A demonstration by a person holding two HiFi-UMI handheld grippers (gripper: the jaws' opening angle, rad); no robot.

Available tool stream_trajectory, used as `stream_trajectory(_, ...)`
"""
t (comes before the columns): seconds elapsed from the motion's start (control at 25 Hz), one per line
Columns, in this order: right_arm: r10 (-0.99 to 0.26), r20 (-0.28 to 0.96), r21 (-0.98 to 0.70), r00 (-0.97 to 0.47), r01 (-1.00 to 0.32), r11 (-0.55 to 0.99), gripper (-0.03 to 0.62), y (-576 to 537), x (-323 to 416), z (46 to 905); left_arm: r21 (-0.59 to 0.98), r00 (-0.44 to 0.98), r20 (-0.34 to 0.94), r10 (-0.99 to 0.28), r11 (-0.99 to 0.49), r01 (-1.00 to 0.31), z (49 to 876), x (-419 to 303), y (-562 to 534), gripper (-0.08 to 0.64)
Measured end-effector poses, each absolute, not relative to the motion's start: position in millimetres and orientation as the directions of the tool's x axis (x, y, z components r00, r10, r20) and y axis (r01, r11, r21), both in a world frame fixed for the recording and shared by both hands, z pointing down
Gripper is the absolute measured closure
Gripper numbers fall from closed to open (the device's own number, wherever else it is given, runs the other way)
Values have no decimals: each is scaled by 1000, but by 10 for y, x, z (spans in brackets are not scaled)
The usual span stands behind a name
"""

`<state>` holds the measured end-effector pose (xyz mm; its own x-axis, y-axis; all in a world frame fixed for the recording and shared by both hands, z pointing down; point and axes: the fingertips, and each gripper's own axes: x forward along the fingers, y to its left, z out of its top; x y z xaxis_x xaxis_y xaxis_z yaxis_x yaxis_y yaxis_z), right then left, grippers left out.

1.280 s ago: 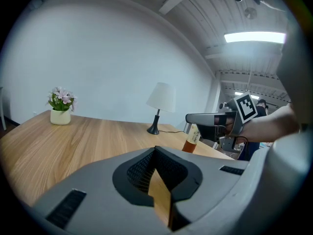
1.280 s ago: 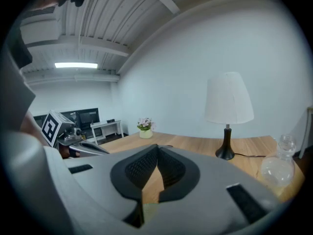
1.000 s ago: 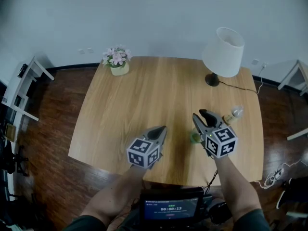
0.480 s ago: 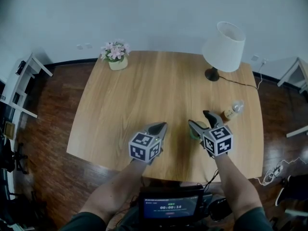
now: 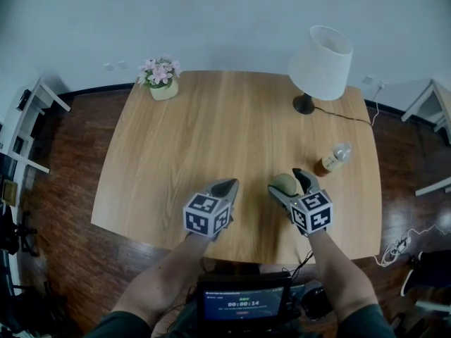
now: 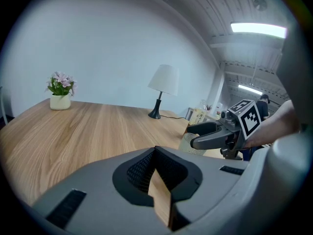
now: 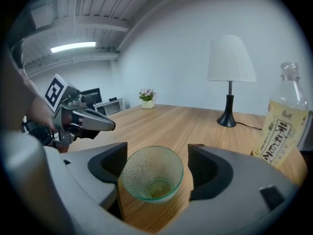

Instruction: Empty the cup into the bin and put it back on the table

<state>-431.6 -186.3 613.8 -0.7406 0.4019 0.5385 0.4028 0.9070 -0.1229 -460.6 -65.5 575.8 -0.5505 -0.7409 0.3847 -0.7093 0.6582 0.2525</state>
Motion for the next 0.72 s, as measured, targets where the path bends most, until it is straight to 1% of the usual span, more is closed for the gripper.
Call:
stream_trajectory(0.2,419,549,-131,-723,420,898,193,-1826,-4241,6207,266,-539,393,-745,653,-709,5825,-4567,-701,568)
stream_trajectory(0.24,422,556,-134,-716,424,896,174,-1809,-4233,6241,268,-538,395,-745,653,-708,5834,-4560,-704,568)
stream_trajectory(0.28,425,562,-136,-710,427,894,126,-1792,-4226,6275,268,-537,396,-745,653,-708,5843,-4551,-708,568)
stream_trajectory(0.72,404,580,-122,-708,415,902,126,-1787,-4228,6512,276,-544,414,-730,670,-689,5962,-4542,-705,568)
